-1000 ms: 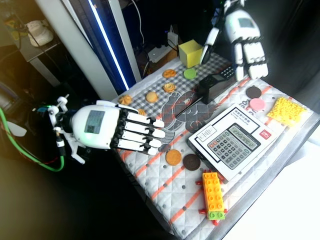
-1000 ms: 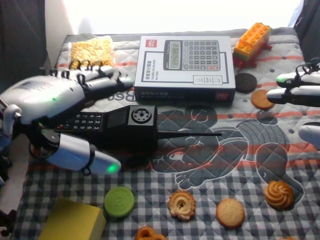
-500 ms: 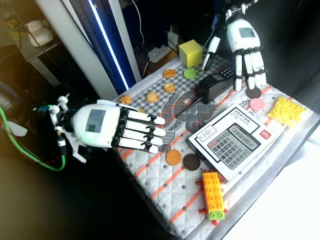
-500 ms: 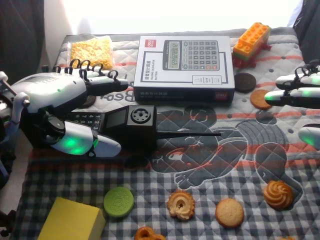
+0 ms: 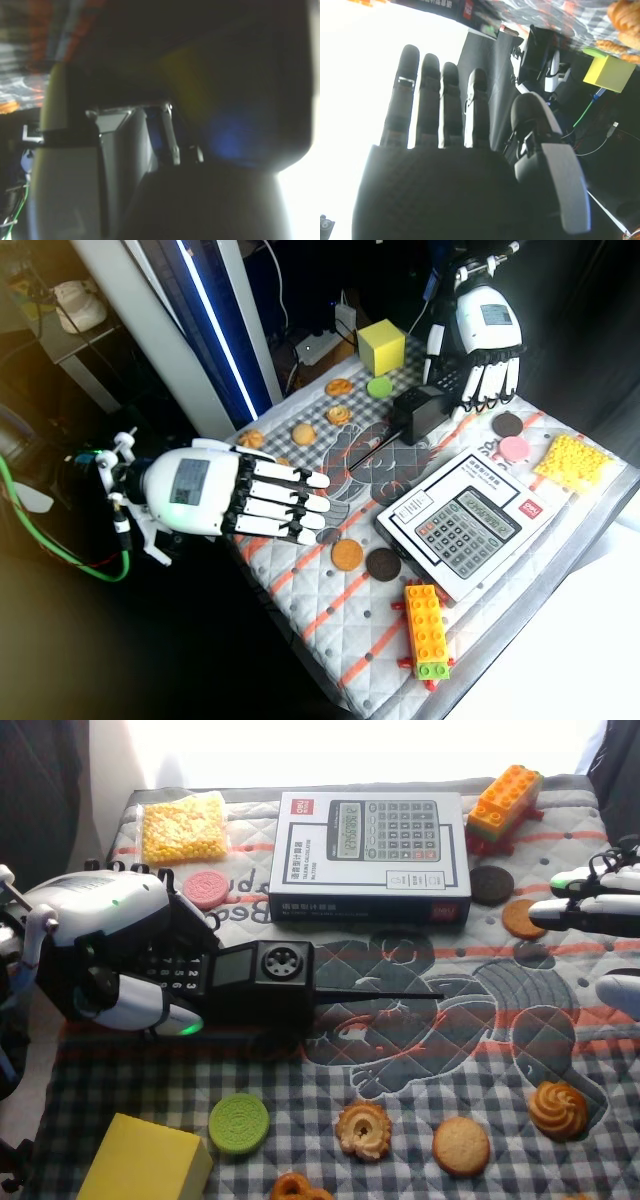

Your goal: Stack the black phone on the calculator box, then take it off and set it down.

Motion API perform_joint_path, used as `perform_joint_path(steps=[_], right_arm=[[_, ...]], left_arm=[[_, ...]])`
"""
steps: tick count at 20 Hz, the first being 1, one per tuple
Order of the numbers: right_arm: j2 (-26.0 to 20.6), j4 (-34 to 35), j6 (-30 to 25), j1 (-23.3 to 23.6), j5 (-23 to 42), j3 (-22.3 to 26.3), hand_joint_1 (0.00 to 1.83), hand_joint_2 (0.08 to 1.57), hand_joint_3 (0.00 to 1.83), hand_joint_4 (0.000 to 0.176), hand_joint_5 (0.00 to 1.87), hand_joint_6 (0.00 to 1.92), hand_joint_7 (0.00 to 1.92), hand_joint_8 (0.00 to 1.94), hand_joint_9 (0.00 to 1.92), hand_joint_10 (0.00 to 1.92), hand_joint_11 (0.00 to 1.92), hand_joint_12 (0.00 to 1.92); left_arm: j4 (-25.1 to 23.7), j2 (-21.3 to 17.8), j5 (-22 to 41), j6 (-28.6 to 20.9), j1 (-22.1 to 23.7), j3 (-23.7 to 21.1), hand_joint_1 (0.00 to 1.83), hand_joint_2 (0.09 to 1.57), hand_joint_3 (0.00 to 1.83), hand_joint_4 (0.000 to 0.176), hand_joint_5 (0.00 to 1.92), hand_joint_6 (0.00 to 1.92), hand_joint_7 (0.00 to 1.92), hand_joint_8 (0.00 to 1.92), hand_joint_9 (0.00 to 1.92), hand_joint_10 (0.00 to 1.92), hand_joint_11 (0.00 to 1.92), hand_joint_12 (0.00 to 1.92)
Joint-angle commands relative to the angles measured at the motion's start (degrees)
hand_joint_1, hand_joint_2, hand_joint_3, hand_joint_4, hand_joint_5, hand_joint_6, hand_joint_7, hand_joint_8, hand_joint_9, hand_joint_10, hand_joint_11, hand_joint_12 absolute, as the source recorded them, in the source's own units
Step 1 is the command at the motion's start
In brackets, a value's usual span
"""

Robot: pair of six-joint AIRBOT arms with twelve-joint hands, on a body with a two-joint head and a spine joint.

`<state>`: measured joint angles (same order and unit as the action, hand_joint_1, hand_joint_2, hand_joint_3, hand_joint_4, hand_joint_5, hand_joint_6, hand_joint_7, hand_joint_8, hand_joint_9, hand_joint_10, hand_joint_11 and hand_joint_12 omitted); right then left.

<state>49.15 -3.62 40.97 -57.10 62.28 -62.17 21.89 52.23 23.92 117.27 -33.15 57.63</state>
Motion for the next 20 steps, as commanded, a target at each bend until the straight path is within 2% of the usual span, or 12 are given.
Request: perform_joint_path(steps=[1,3,5,7,8,11,12,13,15,18,19,20], right_arm=[[-0.1,1.4,-0.3,0.1,6.9,-0.2,0.14,1.49,0.00,0.103,0.37,0.00,0.32,0.00,0.38,0.00,0.16,0.77],[-0.1,1.4,-0.3,0.1,6.9,-0.2,0.15,1.51,0.00,0.095,0.36,0.00,0.31,0.00,0.36,0.00,0.13,0.78],[-0.1,1.4,-0.3,0.1,6.9,-0.2,0.15,1.52,0.01,0.079,0.36,0.00,0.30,0.00,0.34,0.00,0.10,0.76],[-0.1,1.4,-0.3,0.1,6.9,-0.2,0.13,1.51,0.00,0.088,0.35,0.00,0.32,0.00,0.40,0.01,0.16,0.83],[-0.1,1.4,-0.3,0.1,6.9,-0.3,0.13,1.51,0.00,0.106,0.35,0.00,0.32,0.00,0.39,0.01,0.15,0.83],[-0.1,1.4,-0.3,0.1,6.9,-0.3,0.13,1.50,0.00,0.105,0.36,0.00,0.32,0.00,0.37,0.00,0.12,0.80],[0.0,1.4,-0.3,0.2,6.9,-0.4,0.13,1.49,0.00,0.106,0.37,0.01,0.33,0.00,0.37,0.00,0.12,0.80],[0.1,1.4,-0.3,0.2,6.9,-0.5,0.13,1.48,0.00,0.102,0.38,0.01,0.33,0.00,0.38,0.01,0.14,0.81],[0.4,1.3,-0.3,0.4,6.9,-0.7,0.10,1.47,0.00,0.091,0.37,0.00,0.35,0.00,0.45,0.01,0.25,0.78],[1.0,1.1,-0.3,0.8,6.9,-1.1,0.13,1.47,0.00,0.088,0.39,0.00,0.36,0.00,0.44,0.01,0.25,0.73],[1.2,1.1,-0.3,0.9,6.9,-1.3,0.13,1.47,0.00,0.086,0.38,0.00,0.36,0.00,0.44,0.00,0.28,0.68],[1.3,1.0,-0.3,1.1,6.9,-1.3,0.13,1.48,0.00,0.079,0.38,0.00,0.36,0.00,0.44,0.00,0.28,0.67]], left_arm=[[-0.7,-1.0,7.5,-0.1,0.8,-0.5,1.22,1.20,0.00,0.000,1.03,0.75,0.62,1.59,0.41,1.63,0.42,1.85],[-2.9,-2.5,9.4,-0.2,1.7,-2.3,1.23,1.17,0.00,0.000,1.06,0.76,0.70,1.47,0.53,1.40,0.46,1.70],[-5.1,-3.4,11.0,-0.6,2.7,-3.6,1.36,1.15,0.00,0.000,1.00,0.86,0.80,1.19,0.77,1.45,0.60,1.51],[-7.5,-3.7,12.2,-1.2,4.0,-4.3,1.38,1.10,0.00,0.000,1.03,0.86,0.94,0.91,0.93,1.25,0.77,1.24],[-8.5,-3.7,12.6,-1.9,4.7,-4.4,1.38,1.08,0.00,0.000,1.08,0.80,0.98,0.81,0.99,1.17,0.85,1.16],[-10.4,-2.6,12.4,-2.2,7.7,-3.5,1.39,1.06,0.00,0.000,1.09,0.61,1.04,0.86,1.05,1.13,0.99,1.23],[-10.5,-1.5,11.7,-2.2,9.4,-2.4,1.40,1.04,0.00,0.000,1.13,0.50,1.12,0.77,1.12,1.06,0.99,1.27],[-10.4,0.0,10.9,-2.3,10.8,-0.9,1.40,1.03,0.00,0.000,1.14,0.50,1.14,0.74,1.14,1.01,0.86,1.13],[-9.2,3.0,9.1,-2.3,13.3,2.7,1.25,1.06,0.00,0.000,1.11,0.68,1.09,0.90,1.11,0.68,0.86,1.19],[-7.1,7.8,6.3,-2.3,16.3,8.2,1.25,1.05,0.00,0.006,1.09,0.76,1.15,0.77,1.18,0.45,0.88,1.08],[-6.5,9.4,5.1,-2.3,17.1,10.0,1.37,1.03,0.00,0.000,1.14,0.60,1.19,0.61,1.16,0.83,0.92,1.04],[-6.0,11.0,3.5,-2.3,18.0,11.9,1.39,1.04,0.00,0.000,1.08,0.72,1.15,0.66,1.08,0.96,0.86,1.01]])
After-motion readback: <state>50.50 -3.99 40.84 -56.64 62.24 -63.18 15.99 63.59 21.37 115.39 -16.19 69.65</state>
